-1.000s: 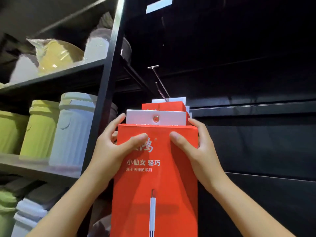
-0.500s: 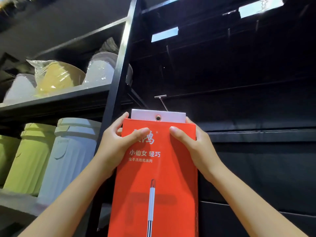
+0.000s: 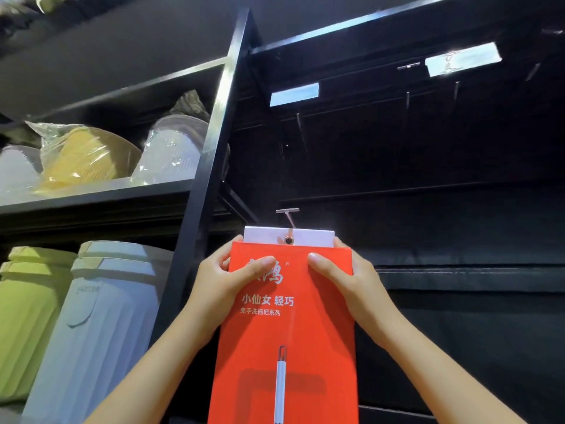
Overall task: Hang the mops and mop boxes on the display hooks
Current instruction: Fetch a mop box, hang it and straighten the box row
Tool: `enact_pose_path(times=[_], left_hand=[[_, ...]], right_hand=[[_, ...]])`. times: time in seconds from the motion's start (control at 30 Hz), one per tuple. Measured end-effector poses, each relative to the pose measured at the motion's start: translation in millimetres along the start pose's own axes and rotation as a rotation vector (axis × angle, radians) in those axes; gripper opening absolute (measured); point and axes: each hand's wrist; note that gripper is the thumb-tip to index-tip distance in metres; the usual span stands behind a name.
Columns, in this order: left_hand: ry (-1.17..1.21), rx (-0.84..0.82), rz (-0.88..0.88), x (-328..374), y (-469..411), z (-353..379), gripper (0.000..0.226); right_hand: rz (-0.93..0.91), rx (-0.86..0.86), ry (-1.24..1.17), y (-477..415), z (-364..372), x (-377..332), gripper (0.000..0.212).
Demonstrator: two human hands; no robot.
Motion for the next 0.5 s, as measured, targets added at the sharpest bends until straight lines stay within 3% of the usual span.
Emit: enact_pose_path(times=[0.3,0.5], left_hand=[[0.031,-0.013,-0.039,-15.9,-12.4,0.8,0.039],[0.057,-0.019,-0.116,-38.0,-9.7,0.1,0.051]], right_hand=[[0.021,0.012,0.035,-5.8,-6.3,3.9,0.037],[0.080,0.016,0.216,-3.4,-7.7,11.8,0.037]])
Point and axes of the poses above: each hand's wrist, its own y-axis away from the middle knuckle, its own z-axis out of the palm, x = y × z, and after that the axes turned 7 degrees about -x, right-handed
